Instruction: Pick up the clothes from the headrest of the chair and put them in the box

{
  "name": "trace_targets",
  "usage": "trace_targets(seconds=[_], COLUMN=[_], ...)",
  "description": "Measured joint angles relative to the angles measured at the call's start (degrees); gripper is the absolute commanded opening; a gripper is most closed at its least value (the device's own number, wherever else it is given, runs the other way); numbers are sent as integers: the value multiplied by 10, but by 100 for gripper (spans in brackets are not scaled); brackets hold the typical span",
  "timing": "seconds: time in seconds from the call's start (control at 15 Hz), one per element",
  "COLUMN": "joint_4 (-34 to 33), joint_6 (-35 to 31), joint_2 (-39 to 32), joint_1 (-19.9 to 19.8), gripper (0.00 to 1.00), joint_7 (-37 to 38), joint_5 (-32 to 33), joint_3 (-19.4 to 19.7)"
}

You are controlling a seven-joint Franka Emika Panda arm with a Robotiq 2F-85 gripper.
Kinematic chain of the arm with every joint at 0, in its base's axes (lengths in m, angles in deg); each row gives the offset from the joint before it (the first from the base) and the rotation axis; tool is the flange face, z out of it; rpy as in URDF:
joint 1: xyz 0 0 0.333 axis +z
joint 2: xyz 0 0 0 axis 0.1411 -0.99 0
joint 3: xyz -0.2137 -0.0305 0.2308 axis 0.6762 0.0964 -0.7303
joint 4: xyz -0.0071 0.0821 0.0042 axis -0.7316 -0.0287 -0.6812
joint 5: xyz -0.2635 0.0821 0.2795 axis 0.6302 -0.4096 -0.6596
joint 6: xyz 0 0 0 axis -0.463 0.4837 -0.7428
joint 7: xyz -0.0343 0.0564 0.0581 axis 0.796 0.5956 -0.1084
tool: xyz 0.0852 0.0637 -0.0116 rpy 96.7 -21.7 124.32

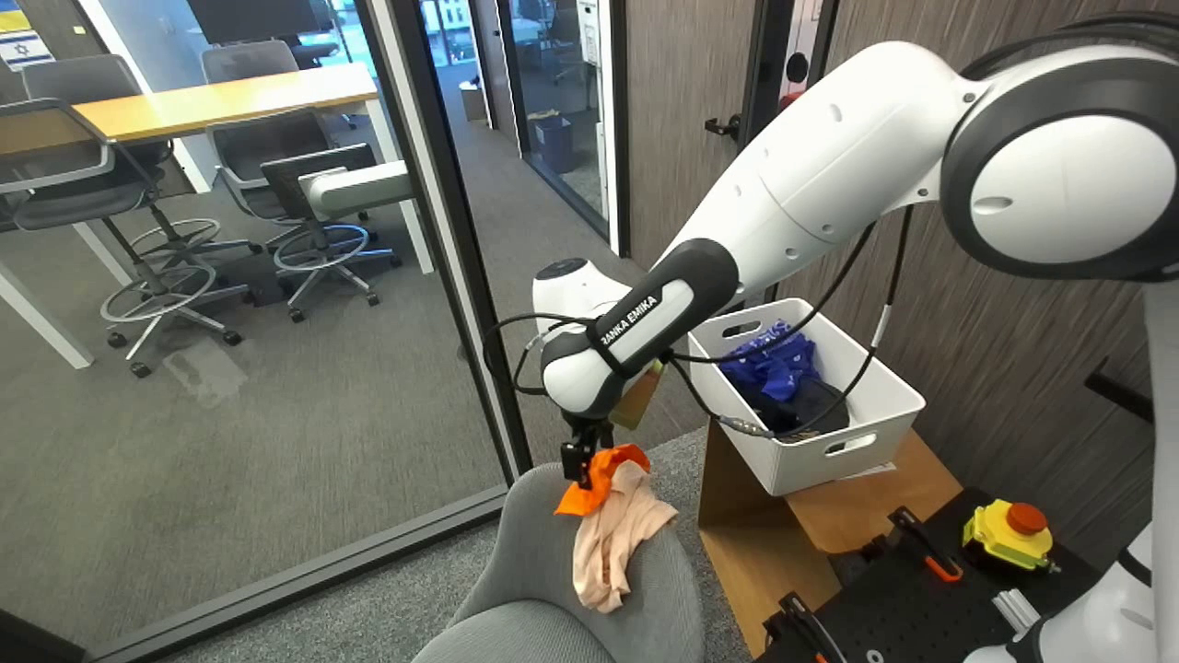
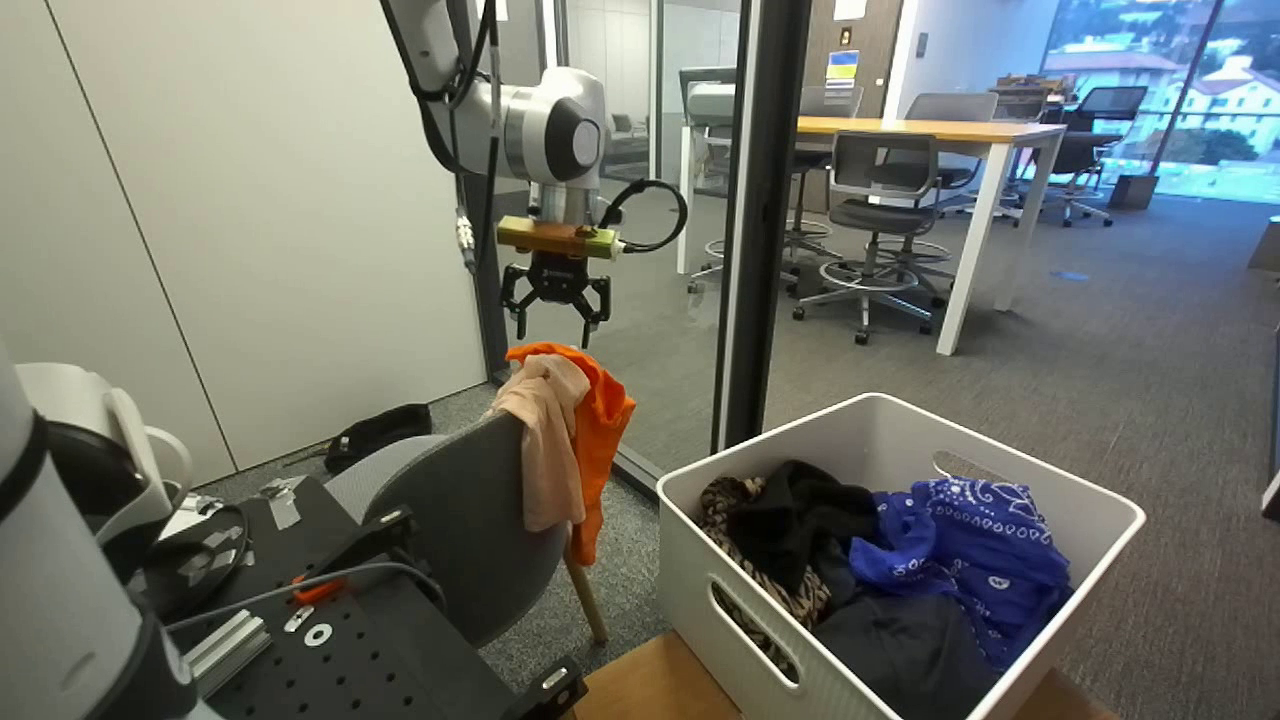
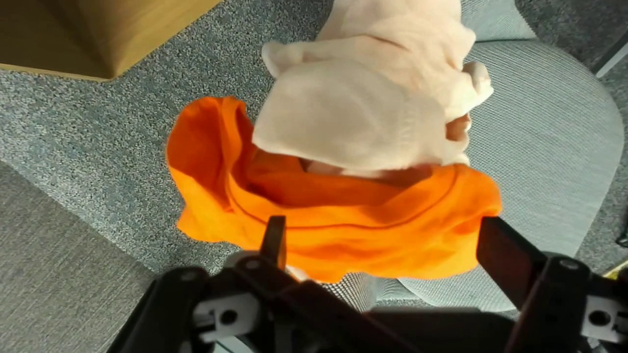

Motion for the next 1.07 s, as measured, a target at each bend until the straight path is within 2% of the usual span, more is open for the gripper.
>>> trace_targets(seconds=[1.07], joint_4=[-37], joint_6=[-6], joint_2=[-44], joint_1=[0], gripper=[100], joint_7=[15], joint_5=[0], joint_3=[5])
